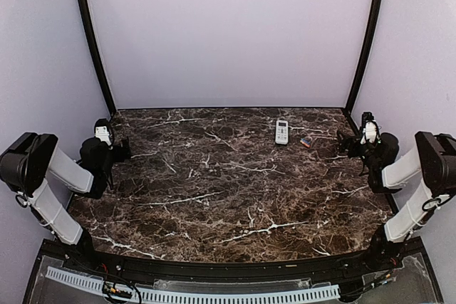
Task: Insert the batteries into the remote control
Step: Pick up the remote control from the center of the board.
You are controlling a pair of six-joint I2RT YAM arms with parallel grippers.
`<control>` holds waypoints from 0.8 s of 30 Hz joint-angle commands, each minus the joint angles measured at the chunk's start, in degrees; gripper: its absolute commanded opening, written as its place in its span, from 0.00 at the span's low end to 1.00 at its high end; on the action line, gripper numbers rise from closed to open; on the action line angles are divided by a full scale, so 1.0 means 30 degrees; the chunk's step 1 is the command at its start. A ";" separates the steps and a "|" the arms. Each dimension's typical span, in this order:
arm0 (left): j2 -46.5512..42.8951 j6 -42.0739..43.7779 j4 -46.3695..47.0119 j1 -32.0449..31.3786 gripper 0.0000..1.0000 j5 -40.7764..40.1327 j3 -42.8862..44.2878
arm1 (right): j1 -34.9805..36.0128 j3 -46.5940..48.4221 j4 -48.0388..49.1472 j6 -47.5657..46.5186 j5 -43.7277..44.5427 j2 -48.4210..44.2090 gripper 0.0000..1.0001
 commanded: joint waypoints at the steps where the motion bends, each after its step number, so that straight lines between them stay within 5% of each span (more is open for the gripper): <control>1: -0.0458 0.0096 0.0211 0.0169 0.99 0.0255 0.0196 | 0.0102 0.0308 0.0068 -0.0178 -0.0228 -0.0196 0.99; 4: -0.0452 0.0097 0.0196 0.0152 0.99 0.0253 0.0206 | 0.0102 0.0747 -0.1625 -0.0157 -0.0345 -0.1568 0.99; 8: -0.0738 0.0133 -0.0022 0.0276 0.99 0.0290 0.0326 | 0.0102 0.4018 -0.9781 0.1115 0.0554 -0.4564 0.99; 12: -0.4474 -0.0422 -0.8538 0.0270 0.99 -0.1074 0.3790 | 0.0386 0.7218 -1.4784 0.3604 -0.0193 -0.5104 0.94; 13: -0.5302 -0.0134 -0.8719 0.0269 0.99 -0.0645 0.4186 | 0.0746 0.8091 -1.6028 0.4187 0.0175 -0.5031 0.93; 22: -0.6542 -0.1475 -1.7692 -0.1942 0.99 0.0927 1.1316 | 0.7499 1.6979 -2.5787 0.5522 0.8362 0.0085 0.91; 24: -0.6727 -0.1909 -1.8506 -0.2461 0.99 0.1395 1.1693 | 0.8421 1.9429 -2.8101 0.5843 0.9640 0.2308 0.97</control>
